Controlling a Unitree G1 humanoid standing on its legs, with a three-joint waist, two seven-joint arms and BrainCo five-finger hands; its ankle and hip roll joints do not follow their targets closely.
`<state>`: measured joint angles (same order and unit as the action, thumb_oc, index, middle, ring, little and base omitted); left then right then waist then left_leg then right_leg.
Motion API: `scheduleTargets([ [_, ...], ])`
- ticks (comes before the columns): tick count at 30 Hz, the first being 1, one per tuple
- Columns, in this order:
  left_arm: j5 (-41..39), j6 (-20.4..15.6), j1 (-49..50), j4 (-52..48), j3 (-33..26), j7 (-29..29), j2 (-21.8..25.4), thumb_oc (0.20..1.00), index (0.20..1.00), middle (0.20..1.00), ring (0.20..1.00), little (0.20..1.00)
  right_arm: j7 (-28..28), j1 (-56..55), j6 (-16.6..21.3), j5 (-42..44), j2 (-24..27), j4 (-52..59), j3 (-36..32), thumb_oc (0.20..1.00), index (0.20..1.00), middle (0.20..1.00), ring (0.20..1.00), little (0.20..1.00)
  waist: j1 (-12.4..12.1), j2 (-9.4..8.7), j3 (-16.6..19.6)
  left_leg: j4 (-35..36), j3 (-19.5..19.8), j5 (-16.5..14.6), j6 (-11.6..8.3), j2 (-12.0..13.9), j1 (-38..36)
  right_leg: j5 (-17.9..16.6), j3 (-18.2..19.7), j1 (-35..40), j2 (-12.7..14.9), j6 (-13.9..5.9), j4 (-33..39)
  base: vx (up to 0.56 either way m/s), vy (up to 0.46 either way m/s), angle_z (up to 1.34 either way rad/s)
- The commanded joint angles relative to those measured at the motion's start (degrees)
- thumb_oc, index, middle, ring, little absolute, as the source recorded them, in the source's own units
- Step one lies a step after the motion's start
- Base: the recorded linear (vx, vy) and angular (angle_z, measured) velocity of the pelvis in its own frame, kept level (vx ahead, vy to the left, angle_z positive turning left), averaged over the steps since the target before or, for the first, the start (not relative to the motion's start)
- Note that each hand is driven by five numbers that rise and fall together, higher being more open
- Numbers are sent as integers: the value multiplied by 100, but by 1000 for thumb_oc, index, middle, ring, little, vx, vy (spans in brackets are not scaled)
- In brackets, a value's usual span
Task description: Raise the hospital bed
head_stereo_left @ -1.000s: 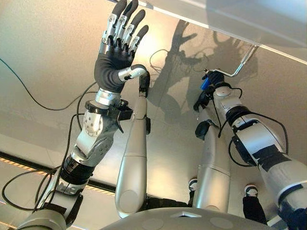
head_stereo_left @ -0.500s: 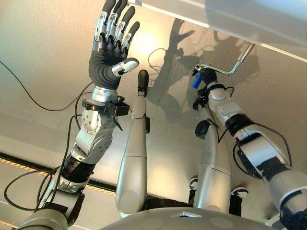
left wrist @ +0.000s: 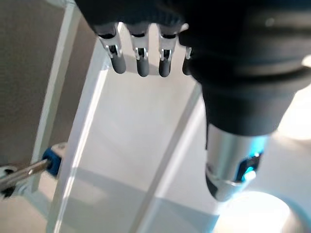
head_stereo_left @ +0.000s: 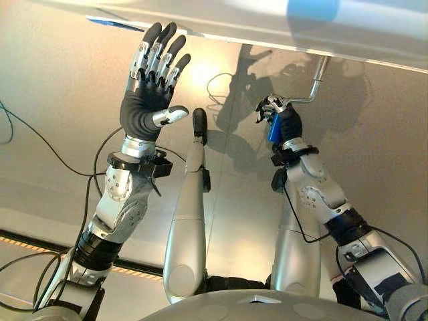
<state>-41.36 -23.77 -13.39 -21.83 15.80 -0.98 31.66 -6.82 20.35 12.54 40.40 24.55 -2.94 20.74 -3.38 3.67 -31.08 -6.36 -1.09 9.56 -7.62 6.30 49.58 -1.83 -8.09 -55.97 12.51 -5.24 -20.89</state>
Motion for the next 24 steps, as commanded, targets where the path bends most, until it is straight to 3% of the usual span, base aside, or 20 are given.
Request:
scheduleTargets([
  [1, 14, -263, 253, -976, -358, 321, 149, 1000, 1000, 1000, 1000, 1000, -256, 490, 1715, -681, -25, 1791, -1268, 200, 200, 200, 200, 200, 350, -222, 129, -403, -103, -568, 30, -132, -343, -356, 78, 857, 50, -590, 896, -2, -56, -6],
  [7, -175, -242, 348, -1100, -644, 402, 2, 1000, 1000, 1000, 1000, 1000, -963, 122, 1881, -987, -106, 1300, -2241, 200, 200, 200, 200, 200, 484, -312, 129, -333, -148, -575, -17, -9, -604, -263, 143, 945, -64, -570, 840, 12, -66, -9],
  [11, -242, -266, 379, -1169, -791, 433, -34, 1000, 1000, 1000, 1000, 1000, -1785, 82, 1888, -1562, 152, 569, -2907, 200, 200, 200, 200, 200, 508, -332, 129, -305, -117, -562, -46, 56, -698, -160, 132, 975, -119, -541, 734, 13, -80, -7],
  [14, -289, -270, 349, -1202, -761, 452, -52, 1000, 1000, 1000, 1000, 1000, -2199, 192, 1911, -1534, 367, -260, -3230, 200, 200, 200, 200, 200, 490, -328, 129, -234, -94, -540, -65, 104, -774, -105, 111, 983, -157, -527, 693, 9, -64, 1],
  [17, -295, -248, 324, -1221, -723, 451, -34, 1000, 1000, 1000, 1000, 1000, -2192, 203, 1907, -1345, 474, -662, -3260, 200, 200, 200, 200, 200, 488, -322, 129, -181, -96, -460, -75, 128, -751, -147, 100, 928, -172, -508, 678, 13, -31, 1],
  [20, -311, -175, 329, -1248, -507, 473, 122, 1000, 1000, 1000, 1000, 1000, -2277, 299, 1482, -1220, 963, -2295, -3005, 200, 200, 200, 200, 200, 430, -337, 129, -143, -91, -482, -90, 176, -859, -64, 58, 983, -184, -510, 618, 19, -44, 1],
  [24, -323, -132, 91, -1175, -165, 476, 328, 1000, 1000, 1000, 1000, 1000, -1715, 963, 743, -948, 1538, -4820, -2190, 200, 200, 200, 200, 200, 297, -335, 129, -154, -42, -449, -81, 202, -799, -64, -3, 961, -180, -513, 586, 11, -34, 3],
])
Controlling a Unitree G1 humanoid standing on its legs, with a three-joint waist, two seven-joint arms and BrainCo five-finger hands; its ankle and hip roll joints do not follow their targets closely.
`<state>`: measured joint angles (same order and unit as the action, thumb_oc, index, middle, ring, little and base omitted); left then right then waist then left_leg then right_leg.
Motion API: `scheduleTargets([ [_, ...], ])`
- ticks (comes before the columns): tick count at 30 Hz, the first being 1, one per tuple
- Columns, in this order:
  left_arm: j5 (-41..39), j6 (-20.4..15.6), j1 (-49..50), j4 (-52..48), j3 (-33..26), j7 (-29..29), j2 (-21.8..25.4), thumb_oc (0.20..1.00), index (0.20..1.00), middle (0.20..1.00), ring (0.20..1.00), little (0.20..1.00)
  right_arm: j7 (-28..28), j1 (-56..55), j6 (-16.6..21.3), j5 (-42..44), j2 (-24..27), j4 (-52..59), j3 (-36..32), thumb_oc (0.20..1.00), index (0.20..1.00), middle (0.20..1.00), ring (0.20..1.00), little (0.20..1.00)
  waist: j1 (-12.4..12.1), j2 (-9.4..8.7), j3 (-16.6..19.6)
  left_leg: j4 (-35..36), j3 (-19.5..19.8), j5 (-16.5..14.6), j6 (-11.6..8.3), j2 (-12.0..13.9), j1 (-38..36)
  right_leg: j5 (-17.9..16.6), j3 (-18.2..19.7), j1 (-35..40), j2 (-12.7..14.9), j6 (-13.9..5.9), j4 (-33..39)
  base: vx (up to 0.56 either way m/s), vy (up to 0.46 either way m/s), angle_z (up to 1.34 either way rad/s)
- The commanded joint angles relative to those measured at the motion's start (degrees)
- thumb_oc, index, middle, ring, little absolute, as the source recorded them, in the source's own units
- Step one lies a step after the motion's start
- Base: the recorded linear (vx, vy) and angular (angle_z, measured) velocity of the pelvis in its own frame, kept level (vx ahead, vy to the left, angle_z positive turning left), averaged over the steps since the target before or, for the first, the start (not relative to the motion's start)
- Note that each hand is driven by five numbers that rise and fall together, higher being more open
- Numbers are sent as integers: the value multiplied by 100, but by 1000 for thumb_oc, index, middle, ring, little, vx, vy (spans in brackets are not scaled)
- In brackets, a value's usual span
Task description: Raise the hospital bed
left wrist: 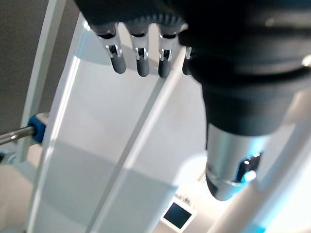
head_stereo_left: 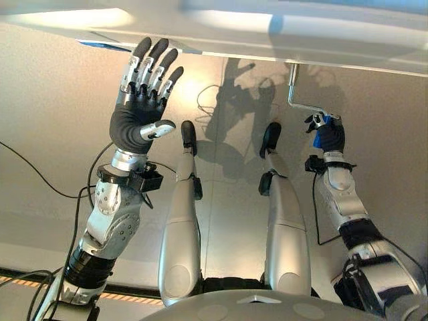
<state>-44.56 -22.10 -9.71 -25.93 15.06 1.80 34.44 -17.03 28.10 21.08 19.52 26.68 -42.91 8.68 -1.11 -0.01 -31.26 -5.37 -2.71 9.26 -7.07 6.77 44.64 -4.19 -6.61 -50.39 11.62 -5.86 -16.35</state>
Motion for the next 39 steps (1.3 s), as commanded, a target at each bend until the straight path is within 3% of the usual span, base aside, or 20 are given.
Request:
scheduleTargets([
  [1, -10, -271, -364, -731, 37, 197, 75, 1000, 1000, 1000, 1000, 1000, -486, 474, -308, 1200, 1384, -1433, -710, 200, 200, 200, 200, 200, 17, 60, 146, -275, 139, -421, -132, 149, -275, 169, -169, 382, -87, -453, 115, 17, -17, 6],
  [3, 21, -249, -480, -681, 181, 176, 91, 1000, 1000, 1000, 1000, 1000, -228, 835, -628, 1061, 1420, -2169, -275, 200, 200, 200, 200, 200, -86, 110, 146, -314, 186, -418, -121, 136, -205, 180, -216, 334, -68, -456, 52, 14, -13, 6],
  [4, 23, -252, -485, -676, 168, 174, 83, 1000, 1000, 1000, 1000, 1000, -205, 885, -615, 1075, 1431, -2217, -245, 200, 200, 200, 200, 200, -69, 118, 146, -321, 192, -421, -121, 136, -190, 183, -221, 323, -67, -455, 48, 18, -34, 4],
  [5, 49, -212, -653, -621, 343, 159, 67, 1000, 1000, 1000, 1000, 1000, -12, 1299, -922, 959, 1381, -2793, 97, 200, 200, 200, 200, 200, -213, 209, 146, -375, 271, -434, -100, 106, -73, 200, -288, 255, -29, -457, -15, 0, 0, 0],
  [10, 177, -141, -867, -521, 455, 41, -100, 1000, 1000, 1000, 1000, 1000, 268, 1879, -1382, 421, 1071, -3401, 688, 200, 200, 200, 200, 200, -455, 396, 146, -536, 426, -478, -26, 11, 260, 237, -418, 91, 67, -455, -159, 15, 4, 10],
  [22, 520, -66, -1321, -253, 549, -477, -727, 1000, 1000, 1000, 1000, 1000, 474, 3006, -1892, -1023, -767, -3112, 2003, 200, 200, 200, 200, 200, -876, 608, 146, -900, 648, -604, 128, -296, 1042, 225, -600, -205, 303, -470, -212, 10, 72, 11],
  [27, 582, -104, -1386, -192, 503, -751, -861, 1000, 1000, 1000, 1000, 1000, 605, 3115, -1900, -1564, -1947, -2546, 2580, 200, 200, 200, 200, 200, -968, 634, 146, -942, 664, -635, 168, -432, 1193, 115, -627, -179, 375, -506, -33, 14, 105, 2],
  [32, 530, -173, -1309, -153, 421, -838, -872, 1000, 1000, 1000, 1000, 1000, 733, 3013, -1807, -1652, -2597, -1995, 2953, 200, 200, 200, 200, 200, -1002, 645, 146, -995, 645, -669, 171, -498, 1234, 80, -642, -141, 430, -524, 25, 11, 72, 3],
  [39, 462, -296, -1234, -150, 504, -807, -840, 1000, 1000, 1000, 1000, 1000, 960, 2922, -1418, -1148, -2929, -812, 3323, 200, 200, 200, 200, 200, -1027, 691, 146, -1024, 599, -686, 167, -574, 1230, -13, -623, -69, 484, -552, 160, 10, 51, -1],
])
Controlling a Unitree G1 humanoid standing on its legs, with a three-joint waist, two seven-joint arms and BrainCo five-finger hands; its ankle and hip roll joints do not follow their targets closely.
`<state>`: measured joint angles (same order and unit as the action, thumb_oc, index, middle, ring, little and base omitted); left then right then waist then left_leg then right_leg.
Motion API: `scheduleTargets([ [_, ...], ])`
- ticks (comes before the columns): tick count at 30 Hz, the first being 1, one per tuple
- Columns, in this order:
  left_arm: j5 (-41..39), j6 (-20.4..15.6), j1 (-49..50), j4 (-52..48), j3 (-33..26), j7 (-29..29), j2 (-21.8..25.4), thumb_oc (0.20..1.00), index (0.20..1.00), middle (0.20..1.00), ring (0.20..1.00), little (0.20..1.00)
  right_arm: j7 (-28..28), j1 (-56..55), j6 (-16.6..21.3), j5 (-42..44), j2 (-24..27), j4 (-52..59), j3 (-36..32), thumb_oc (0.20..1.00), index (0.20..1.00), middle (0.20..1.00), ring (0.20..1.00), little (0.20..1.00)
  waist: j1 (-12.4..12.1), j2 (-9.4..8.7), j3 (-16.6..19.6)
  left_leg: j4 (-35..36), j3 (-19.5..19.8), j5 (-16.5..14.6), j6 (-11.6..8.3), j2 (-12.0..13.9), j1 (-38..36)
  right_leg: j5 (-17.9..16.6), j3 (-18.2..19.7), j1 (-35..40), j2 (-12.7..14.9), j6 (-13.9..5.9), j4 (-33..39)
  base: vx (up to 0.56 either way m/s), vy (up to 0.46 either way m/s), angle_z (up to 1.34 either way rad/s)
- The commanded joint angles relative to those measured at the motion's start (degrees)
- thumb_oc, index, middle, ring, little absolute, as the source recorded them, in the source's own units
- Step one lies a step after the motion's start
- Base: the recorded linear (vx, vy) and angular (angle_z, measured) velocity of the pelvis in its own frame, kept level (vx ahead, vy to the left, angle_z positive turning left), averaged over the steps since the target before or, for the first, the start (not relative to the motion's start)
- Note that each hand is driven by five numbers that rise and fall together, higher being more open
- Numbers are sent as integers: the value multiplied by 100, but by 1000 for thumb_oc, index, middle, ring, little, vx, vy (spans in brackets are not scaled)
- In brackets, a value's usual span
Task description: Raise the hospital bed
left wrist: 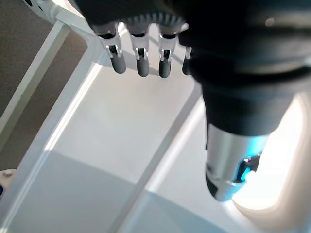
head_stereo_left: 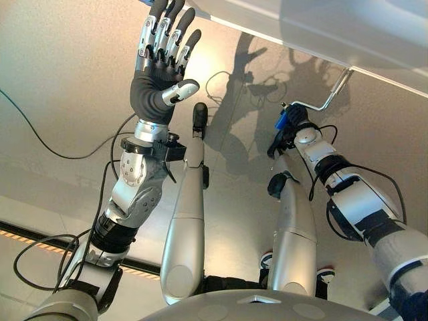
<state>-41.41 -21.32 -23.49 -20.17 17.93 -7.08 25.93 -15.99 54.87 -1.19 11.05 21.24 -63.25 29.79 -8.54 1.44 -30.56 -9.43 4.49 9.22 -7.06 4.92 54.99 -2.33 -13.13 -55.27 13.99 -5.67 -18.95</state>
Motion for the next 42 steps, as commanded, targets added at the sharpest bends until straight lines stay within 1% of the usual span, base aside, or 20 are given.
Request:
scheduleTargets([
  [1, 142, -392, 159, -719, 245, 109, 7, 1000, 1000, 1000, 1000, 1000, 882, 187, 927, 2, -2350, 1516, 1201, 200, 200, 200, 200, 200, -275, 548, 77, -614, -144, -678, 162, -386, 174, -216, 31, 440, 263, -574, 438, 1, 39, -1],
  [3, 118, -486, 240, -744, 262, 180, 121, 1000, 1000, 1000, 1000, 1000, 870, 48, 1378, 895, -2067, 2788, 1121, 200, 200, 200, 200, 200, -202, 497, 77, -579, -212, -670, 142, -373, 98, -256, 81, 483, 265, -569, 521, 2, 22, -1],
  [4, 117, -488, 242, -743, 265, 181, 117, 1000, 1000, 1000, 1000, 1000, 869, 38, 1372, 898, -2058, 2801, 1124, 200, 200, 200, 200, 200, -205, 498, 77, -574, -216, -669, 142, -372, 91, -256, 85, 487, 265, -569, 523, 2, 30, -3],
  [5, 141, -509, 265, -742, 267, 169, 147, 1000, 1000, 1000, 1000, 1000, 881, -68, 1537, 1276, -1910, 3270, 1010, 200, 200, 200, 200, 200, -165, 466, 77, -557, -234, -660, 135, -359, 60, -275, 93, 507, 272, -572, 554, 0, 0, 0],
  [8, 237, -575, 311, -729, 260, 193, 281, 1000, 1000, 1000, 1000, 1000, 872, -456, 2025, 1855, -1185, 4698, 640, 200, 200, 200, 200, 200, 25, 360, 77, -509, -312, -632, 122, -320, -36, -324, 148, 554, 254, -565, 617, -10, 22, -3],
  [11, 264, -591, 378, -730, 271, 277, 378, 1000, 1000, 1000, 1000, 1000, 971, -1020, 2328, 2167, -537, 5779, 158, 200, 200, 200, 200, 200, 194, 276, 77, -458, -398, -625, 107, -286, -204, -346, 218, 665, 226, -564, 675, 0, 0, 0],
  [13, 239, -603, 508, -763, 168, 369, 464, 1000, 1000, 1000, 1000, 1000, 1005, -1470, 2501, 2337, -267, 6267, -174, 200, 200, 200, 200, 200, 311, 216, 77, -410, -445, -614, 88, -252, -356, -371, 266, 765, 201, -569, 728, -35, -15, -7],
  [14, 203, -568, 677, -869, 16, 517, 578, 1000, 1000, 1000, 1000, 1000, 1068, -1927, 2570, 2381, 88, 6734, -564, 200, 200, 200, 200, 200, 445, 138, 77, -377, -488, -613, 81, -211, -481, -382, 309, 840, 159, -575, 780, -27, -23, -12],
  [15, 201, -567, 685, -872, 20, 520, 577, 1000, 1000, 1000, 1000, 1000, 1067, -1945, 2562, 2379, 90, 6750, -568, 200, 200, 200, 200, 200, 438, 136, 77, -370, -493, -612, 81, -210, -496, -383, 313, 850, 158, -576, 784, -26, -43, -9],
  [19, 16, -538, 1007, -984, -285, 848, 624, 1000, 1000, 1000, 1000, 1000, 1215, -2669, 2797, 2817, 357, 7017, -1524, 200, 200, 200, 200, 200, 643, 37, 77, -270, -561, -592, 62, -126, -722, -405, 383, 964, 82, -592, 854, -17, -53, -11],
  [22, -72, -492, 1214, -1072, -504, 974, 625, 1000, 1000, 1000, 1000, 1000, 1238, -3056, 2959, 3057, 333, 7250, -2043, 200, 200, 200, 200, 200, 740, -12, 77, -93, -584, -524, 34, -67, -914, -402, 426, 1050, 14, -587, 926, -11, -80, -13],
  [26, -146, -424, 1442, -1171, -727, 1103, 493, 1000, 1000, 1000, 1000, 1000, 1140, -3443, 3179, 3264, 101, 7323, -2660, 200, 200, 200, 200, 200, 859, -23, 77, 9, -634, -485, -20, 19, -1132, -353, 466, 1141, -55, -562, 896, 1, -87, -7],
  [27, -216, -423, 1529, -1174, -843, 1157, 458, 1000, 1000, 1000, 1000, 1000, 900, -3543, 3317, 3302, 38, 7115, -2995, 200, 200, 200, 200, 200, 900, -35, 77, 13, -642, -491, -46, 63, -1233, -308, 494, 1185, -107, -551, 860, 11, -77, -2],
  [28, -220, -423, 1531, -1174, -841, 1160, 461, 1000, 1000, 1000, 1000, 1000, 895, -3544, 3320, 3298, 36, 7113, -2995, 200, 200, 200, 200, 200, 894, -38, 77, 16, -646, -493, -48, 66, -1240, -306, 497, 1187, -110, -550, 858, 9, -81, -3],
  [30, -275, -419, 1567, -1202, -928, 1153, 442, 1000, 1000, 1000, 1000, 1000, 543, -3592, 3484, 3418, -90, 6815, -3337, 200, 200, 200, 200, 200, 947, -83, 77, 25, -641, -490, -78, 133, -1321, -252, 524, 1209, -170, -535, 810, 10, -79, -1],
  [32, -290, -412, 1606, -1265, -1002, 1137, 460, 1000, 1000, 1000, 1000, 1000, 327, -3670, 3524, 3430, -68, 6577, -3560, 200, 200, 200, 200, 200, 974, -142, 77, 64, -648, -470, -104, 186, -1390, -213, 520, 1216, -226, -523, 780, 13, -110, -1],
  [36, -338, -383, 1702, -1373, -1045, 1175, 540, 1000, 1000, 1000, 1000, 1000, -245, -3713, 3370, 2965, 319, 5599, -3872, 200, 200, 200, 200, 200, 970, -195, 77, 126, -646, -428, -138, 288, -1484, -152, 509, 1222, -286, -499, 720, 14, -82, -4],
  [39, -414, -380, 1679, -1418, -942, 1204, 616, 1000, 1000, 1000, 1000, 1000, -665, -3595, 3088, 2647, 708, 4489, -3864, 200, 200, 200, 200, 200, 935, -188, 77, 170, -638, -398, -144, 324, -1509, -122, 494, 1195, -317, -488, 668, 16, -41, -5],
  [41, -444, -346, 1638, -1430, -813, 1219, 669, 1000, 1000, 1000, 1000, 1000, -562, -3455, 2856, 2903, 878, 3628, -3745, 200, 200, 200, 200, 200, 901, -176, 77, 168, -627, -386, -147, 338, -1469, -105, 481, 1142, -316, -475, 627, 17, -38, 1],
  [42, -444, -348, 1634, -1428, -814, 1218, 664, 1000, 1000, 1000, 1000, 1000, -534, -3430, 2866, 2930, 897, 3588, -3739, 200, 200, 200, 200, 200, 903, -171, 77, 167, -627, -388, -148, 339, -1464, -102, 481, 1137, -316, -474, 623, 12, -33, -4],
])
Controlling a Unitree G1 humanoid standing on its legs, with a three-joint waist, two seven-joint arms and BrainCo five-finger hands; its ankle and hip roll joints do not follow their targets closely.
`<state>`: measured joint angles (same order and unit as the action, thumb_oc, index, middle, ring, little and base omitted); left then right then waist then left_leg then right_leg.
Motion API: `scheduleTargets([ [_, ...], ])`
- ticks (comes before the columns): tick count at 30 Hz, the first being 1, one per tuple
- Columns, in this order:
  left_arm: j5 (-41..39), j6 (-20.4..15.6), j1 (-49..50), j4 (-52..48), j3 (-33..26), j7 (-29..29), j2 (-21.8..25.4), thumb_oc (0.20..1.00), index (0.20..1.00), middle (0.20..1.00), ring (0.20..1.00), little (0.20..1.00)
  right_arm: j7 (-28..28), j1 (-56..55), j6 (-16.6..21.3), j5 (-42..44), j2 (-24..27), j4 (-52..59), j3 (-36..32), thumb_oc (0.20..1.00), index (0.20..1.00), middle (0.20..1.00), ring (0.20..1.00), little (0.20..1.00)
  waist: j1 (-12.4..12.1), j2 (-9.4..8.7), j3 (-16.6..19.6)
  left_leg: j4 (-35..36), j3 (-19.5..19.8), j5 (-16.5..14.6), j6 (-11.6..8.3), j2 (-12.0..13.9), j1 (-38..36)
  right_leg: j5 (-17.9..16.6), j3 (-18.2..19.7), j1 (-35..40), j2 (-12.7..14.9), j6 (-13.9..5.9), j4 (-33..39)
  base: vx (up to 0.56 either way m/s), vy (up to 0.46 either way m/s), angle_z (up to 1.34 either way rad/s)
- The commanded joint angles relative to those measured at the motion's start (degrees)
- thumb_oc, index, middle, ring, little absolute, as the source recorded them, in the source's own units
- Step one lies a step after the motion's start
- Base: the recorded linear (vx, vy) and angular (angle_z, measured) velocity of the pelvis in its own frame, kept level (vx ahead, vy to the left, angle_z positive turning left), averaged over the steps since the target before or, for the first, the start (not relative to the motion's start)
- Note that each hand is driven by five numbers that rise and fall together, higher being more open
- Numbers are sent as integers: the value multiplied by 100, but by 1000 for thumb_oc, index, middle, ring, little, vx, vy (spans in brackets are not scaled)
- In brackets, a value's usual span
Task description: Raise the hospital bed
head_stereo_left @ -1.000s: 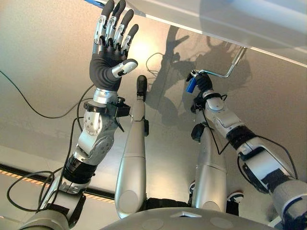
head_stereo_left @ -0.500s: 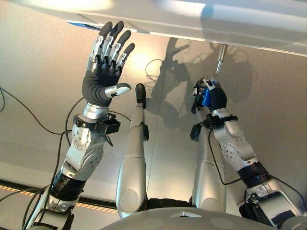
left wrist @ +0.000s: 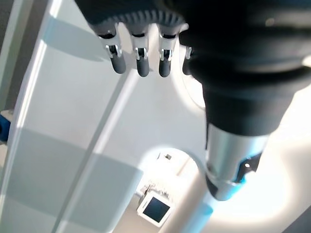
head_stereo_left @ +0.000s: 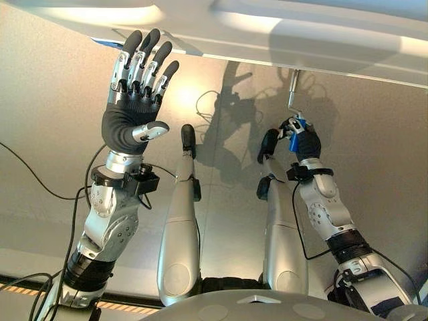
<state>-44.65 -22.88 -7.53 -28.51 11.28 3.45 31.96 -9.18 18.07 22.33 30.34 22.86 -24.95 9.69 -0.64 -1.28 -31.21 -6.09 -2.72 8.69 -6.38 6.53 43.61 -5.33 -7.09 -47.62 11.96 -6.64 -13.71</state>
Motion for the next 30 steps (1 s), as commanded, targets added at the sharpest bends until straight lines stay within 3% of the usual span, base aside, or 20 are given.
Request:
scheduleTargets([
  [1, -80, -161, 13, -619, -62, 162, 141, 1000, 1000, 1000, 1000, 1000, -1193, 328, 231, 811, 964, -860, -1582, 200, 200, 200, 200, 200, 74, 119, 141, -181, 98, -324, -215, 185, -290, 222, -147, 324, -94, -365, 23, 10, -27, -5],
  [5, -91, -147, -220, -522, 333, 106, 225, 1000, 1000, 1000, 1000, 1000, -1086, 1268, -295, 1029, 1304, -3080, -1118, 200, 200, 200, 200, 200, -69, 245, 141, -252, 125, -335, -206, 159, -196, 253, -207, 259, -32, -355, -103, 10, -14, 1],
  [6, -87, -132, -339, -499, 433, 82, 270, 1000, 1000, 1000, 1000, 1000, -912, 1707, -579, 988, 1475, -3970, -883, 200, 200, 200, 200, 200, -151, 320, 141, -272, 137, -344, -208, 139, -158, 266, -231, 240, -7, -356, -125, 16, -8, 5],
  [11, -82, -127, -604, -380, 644, 61, 268, 1000, 1000, 1000, 1000, 1000, -692, 2136, -969, 884, 1682, -4942, -616, 200, 200, 200, 200, 200, -280, 470, 141, -297, 182, -351, -197, 101, -65, 295, -290, 212, 48, -361, -172, 11, -14, 7],
  [14, -67, -116, -771, -304, 762, 51, 277, 1000, 1000, 1000, 1000, 1000, -575, 2299, -1228, 369, 1649, -5223, -249, 200, 200, 200, 200, 200, -380, 561, 141, -304, 179, -352, -180, 74, -34, 300, -297, 176, 65, -353, -218, 4, 11, 9],
  [17, -54, -114, -877, -257, 791, 44, 251, 1000, 1000, 1000, 1000, 1000, -504, 2419, -1341, 49, 1542, -5256, 35, 200, 200, 200, 200, 200, -416, 584, 141, -322, 171, -354, -175, 71, -4, 293, -289, 150, 71, -349, -219, -3, 6, 3],
  [21, 37, -95, -999, -197, 837, 4, 25, 1000, 1000, 1000, 1000, 1000, -367, 2737, -1509, -442, 979, -5205, 543, 203, 203, 203, 203, 203, -480, 631, 141, -359, 181, -336, -144, 55, 75, 287, -284, 87, 54, -324, -252, 0, 0, 0],
  [22, 71, -71, -1011, -198, 814, -35, -27, 1000, 1000, 1000, 1000, 1000, -363, 2744, -1507, -523, 817, -5091, 648, 448, 448, 448, 448, 448, -482, 628, 141, -357, 178, -327, -144, 58, 74, 284, -277, 82, 50, -325, -250, -11, 6, -5],
  [23, 108, -57, -1022, -180, 802, -46, -67, 1000, 1000, 1000, 1000, 1000, -312, 2735, -1515, -587, 712, -5045, 699, 523, 523, 523, 523, 523, -486, 625, 141, -362, 177, -324, -145, 55, 74, 282, -274, 87, 45, -321, -250, -14, 6, -7],
  [24, 119, -41, -1008, -166, 782, -49, -104, 1000, 1000, 1000, 1000, 1000, -222, 2696, -1533, -600, 537, -4956, 782, 1000, 1000, 1000, 1000, 1000, -480, 615, 141, -359, 172, -320, -143, 54, 61, 282, -277, 100, 40, -317, -245, -15, 1, -4],
  [30, 450, 30, -797, 104, 705, -222, -273, 1000, 1000, 1000, 1000, 1000, -156, 2440, -1527, -643, 100, -4766, 758, 1000, 1000, 1000, 1000, 1000, -512, 543, 141, -310, 235, -302, -119, 18, -175, 272, -351, 394, 64, -310, -217, -10, -3, 0],
])
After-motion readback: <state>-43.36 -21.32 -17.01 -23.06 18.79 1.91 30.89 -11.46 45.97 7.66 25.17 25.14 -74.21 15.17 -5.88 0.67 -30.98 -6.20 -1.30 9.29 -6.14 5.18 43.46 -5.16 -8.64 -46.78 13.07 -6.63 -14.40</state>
